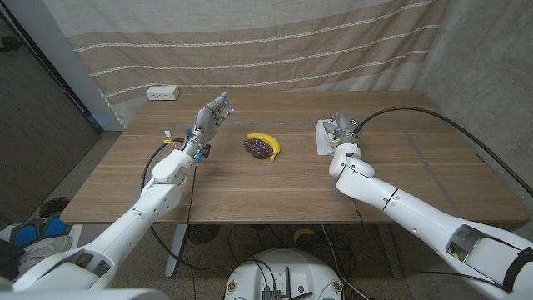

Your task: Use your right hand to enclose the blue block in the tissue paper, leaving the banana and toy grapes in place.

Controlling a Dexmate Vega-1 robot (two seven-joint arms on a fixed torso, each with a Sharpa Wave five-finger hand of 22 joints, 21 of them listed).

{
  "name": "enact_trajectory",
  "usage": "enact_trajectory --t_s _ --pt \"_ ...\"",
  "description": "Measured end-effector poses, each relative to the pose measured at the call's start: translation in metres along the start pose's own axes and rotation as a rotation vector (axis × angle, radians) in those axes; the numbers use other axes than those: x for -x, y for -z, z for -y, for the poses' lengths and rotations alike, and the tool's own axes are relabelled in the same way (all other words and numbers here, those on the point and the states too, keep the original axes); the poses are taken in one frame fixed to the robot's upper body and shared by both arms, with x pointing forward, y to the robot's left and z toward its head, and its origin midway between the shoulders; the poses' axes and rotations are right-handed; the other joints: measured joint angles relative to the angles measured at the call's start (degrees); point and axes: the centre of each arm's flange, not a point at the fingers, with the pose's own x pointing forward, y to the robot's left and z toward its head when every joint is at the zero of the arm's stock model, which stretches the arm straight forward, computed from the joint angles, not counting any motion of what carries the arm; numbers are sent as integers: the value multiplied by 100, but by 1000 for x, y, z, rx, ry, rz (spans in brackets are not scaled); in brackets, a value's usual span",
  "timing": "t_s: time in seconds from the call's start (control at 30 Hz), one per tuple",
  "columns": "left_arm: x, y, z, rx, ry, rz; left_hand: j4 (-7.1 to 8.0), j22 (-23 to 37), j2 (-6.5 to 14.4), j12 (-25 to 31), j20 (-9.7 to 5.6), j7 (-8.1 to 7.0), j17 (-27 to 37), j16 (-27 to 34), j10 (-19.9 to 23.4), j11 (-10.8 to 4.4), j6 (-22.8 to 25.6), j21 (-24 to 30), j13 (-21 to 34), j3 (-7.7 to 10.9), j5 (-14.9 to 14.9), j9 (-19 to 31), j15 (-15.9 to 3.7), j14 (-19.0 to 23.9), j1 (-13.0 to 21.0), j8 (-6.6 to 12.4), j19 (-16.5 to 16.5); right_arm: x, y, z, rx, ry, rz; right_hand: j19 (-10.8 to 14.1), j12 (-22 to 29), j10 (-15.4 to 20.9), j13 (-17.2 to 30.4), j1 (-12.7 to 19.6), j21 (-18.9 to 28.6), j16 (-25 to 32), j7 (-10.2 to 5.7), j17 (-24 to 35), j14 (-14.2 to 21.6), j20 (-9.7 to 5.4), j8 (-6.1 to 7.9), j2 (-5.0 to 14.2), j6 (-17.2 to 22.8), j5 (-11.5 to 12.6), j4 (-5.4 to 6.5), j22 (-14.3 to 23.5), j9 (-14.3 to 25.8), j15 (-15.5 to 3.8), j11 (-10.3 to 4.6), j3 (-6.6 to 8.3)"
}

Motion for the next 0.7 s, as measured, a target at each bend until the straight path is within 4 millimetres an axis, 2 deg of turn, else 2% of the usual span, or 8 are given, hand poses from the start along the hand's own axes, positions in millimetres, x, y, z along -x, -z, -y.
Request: enact_trajectory --t_s 0.17,0.27,0.47,0.57,0.6,0.7 --pt "-2 1 -2 1 0 0 0 0 0 0 0 0 0 0 0 0 0 0 0 0 0 0 0 0 0 0 0 8 1 2 47 17 8 -40 0 -54 -15 75 -40 -55 -32 -9 -110 3 -45 -75 32 -46 1 -14 0 7 -8 -1" --pt "-3 1 -2 2 3 1 0 0 0 0 0 0 0 0 0 0 0 0 0 0 0 0 0 0 0 0 0 12 2 1 63 16 11 -100 0 -84 -15 63 -42 -76 -32 3 -150 22 -45 -86 32 -107 44 -14 -20 6 -3 -64" --pt "-6 2 -3 2 7 1 0 0 0 0 0 0 0 0 0 0 0 0 0 0 0 0 0 0 0 0 0 21 4 1 93 21 6 -185 1 -152 -37 -166 -84 -97 -14 -14 -222 108 -45 -313 49 -240 143 -13 -26 16 28 -176" --pt "-7 2 -3 3 10 0 -10 0 0 0 0 0 0 0 0 0 0 0 0 -10 0 0 0 0 0 0 0 24 5 1 107 23 1 -183 1 -164 -41 -238 -85 -99 25 -14 -222 106 -45 -266 88 -274 174 -13 -26 16 41 -207" --pt "-8 2 -3 3 10 0 -19 0 0 0 0 0 0 0 0 0 0 0 0 -19 0 0 0 0 0 0 0 25 5 1 110 23 1 -185 1 -164 -41 -307 -85 -118 30 -14 -222 108 -45 -334 96 -285 175 -13 -26 16 41 -211" --pt "-8 2 -3 3 12 1 -24 0 0 0 0 0 0 0 0 0 0 0 0 -25 0 0 0 0 0 0 0 29 5 0 115 21 2 -213 1 -164 -41 -313 -85 -118 22 -14 -222 136 -45 -340 146 -286 175 -13 -26 16 41 -256"
